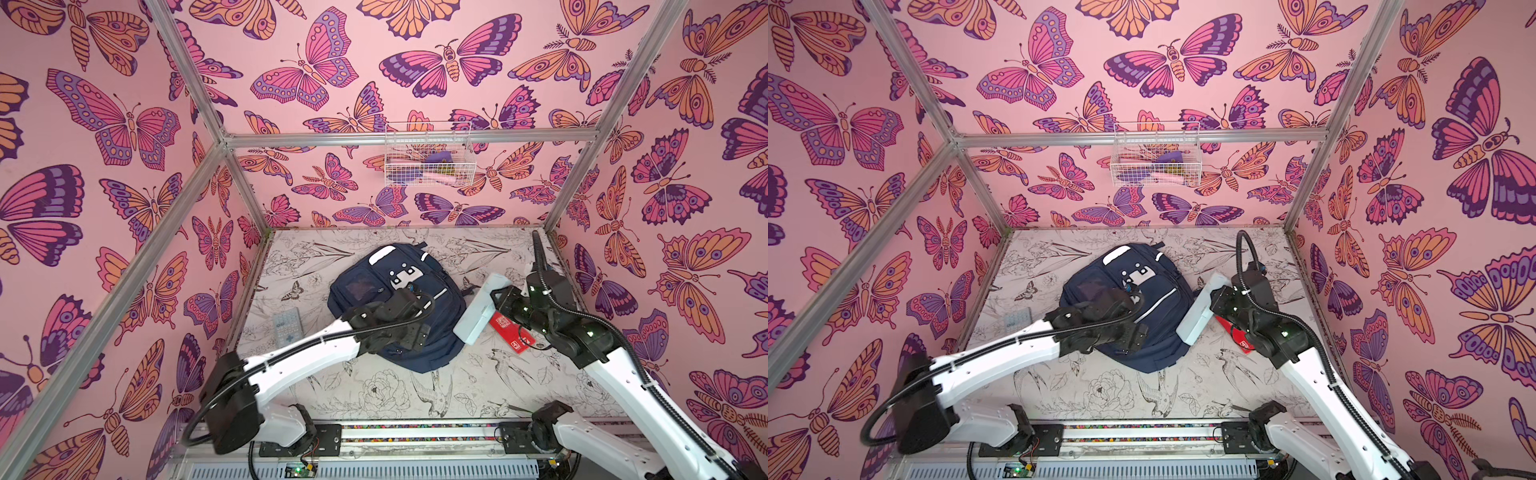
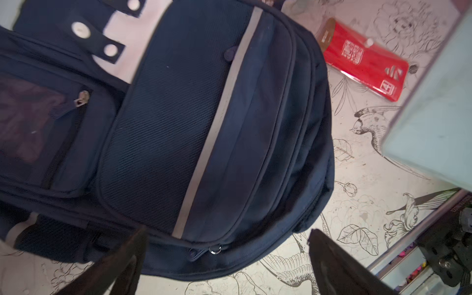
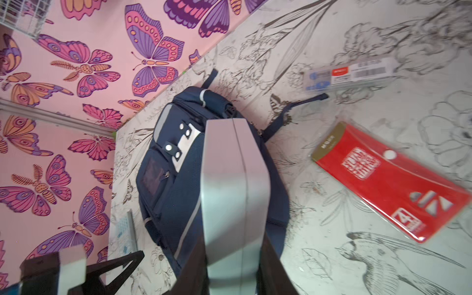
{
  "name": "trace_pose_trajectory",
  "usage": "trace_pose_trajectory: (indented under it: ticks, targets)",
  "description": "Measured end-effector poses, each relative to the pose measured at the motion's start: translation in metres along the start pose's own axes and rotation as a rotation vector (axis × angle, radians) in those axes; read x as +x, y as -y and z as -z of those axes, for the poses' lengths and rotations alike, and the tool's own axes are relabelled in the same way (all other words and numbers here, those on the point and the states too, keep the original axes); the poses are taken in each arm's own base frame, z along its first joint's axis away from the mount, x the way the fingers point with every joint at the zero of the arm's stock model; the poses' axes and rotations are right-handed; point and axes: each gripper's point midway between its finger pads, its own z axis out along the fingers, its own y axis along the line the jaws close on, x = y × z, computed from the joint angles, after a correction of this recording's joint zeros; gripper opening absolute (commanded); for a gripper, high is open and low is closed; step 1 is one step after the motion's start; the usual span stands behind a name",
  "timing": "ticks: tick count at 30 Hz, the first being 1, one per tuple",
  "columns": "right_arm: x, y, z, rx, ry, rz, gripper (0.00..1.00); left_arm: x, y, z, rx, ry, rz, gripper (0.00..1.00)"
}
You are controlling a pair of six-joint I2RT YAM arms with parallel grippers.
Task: Pack the student bag
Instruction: 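Take the white box with the right gripper while the left gripper releases it, then pull open the backpack's main compartment with the left gripper while right holds box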
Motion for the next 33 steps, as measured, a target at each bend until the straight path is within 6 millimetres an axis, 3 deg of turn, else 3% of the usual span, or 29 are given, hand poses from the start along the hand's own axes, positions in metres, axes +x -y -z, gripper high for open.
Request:
trace_pose_trajectory:
  ticks: [6,9,13,19,24,26,31,33]
  targets:
    - [0.002,0.033,0.014,0.064,0.026,-0.020,0.00,-0.022,0.016,-0.031,-0.011,-0.053,-0.051,0.88]
    - [0.009,0.046,0.012,0.097,0.011,-0.028,0.00,-0.030,0.021,-0.046,-0.025,-0.072,-0.072,0.73]
    - [0.013,0.055,0.013,0.120,-0.003,-0.030,0.00,-0.025,0.029,-0.060,-0.027,-0.111,-0.099,0.47]
    - [0.009,0.059,0.020,0.114,0.027,-0.045,0.00,-0.024,0.055,-0.056,0.043,-0.127,-0.151,0.42]
    - [0.008,0.062,0.018,0.128,0.022,-0.054,0.00,-0.031,0.066,-0.066,0.066,-0.129,-0.173,0.54]
    - [0.009,0.063,0.016,0.131,0.020,-0.055,0.00,-0.027,0.067,-0.077,0.061,-0.151,-0.179,0.53]
    - [0.014,0.068,0.014,0.139,0.006,-0.057,0.00,-0.016,0.067,-0.098,0.038,-0.196,-0.200,0.39]
    - [0.015,0.069,0.013,0.141,0.005,-0.058,0.00,-0.015,0.064,-0.102,0.019,-0.200,-0.204,0.29]
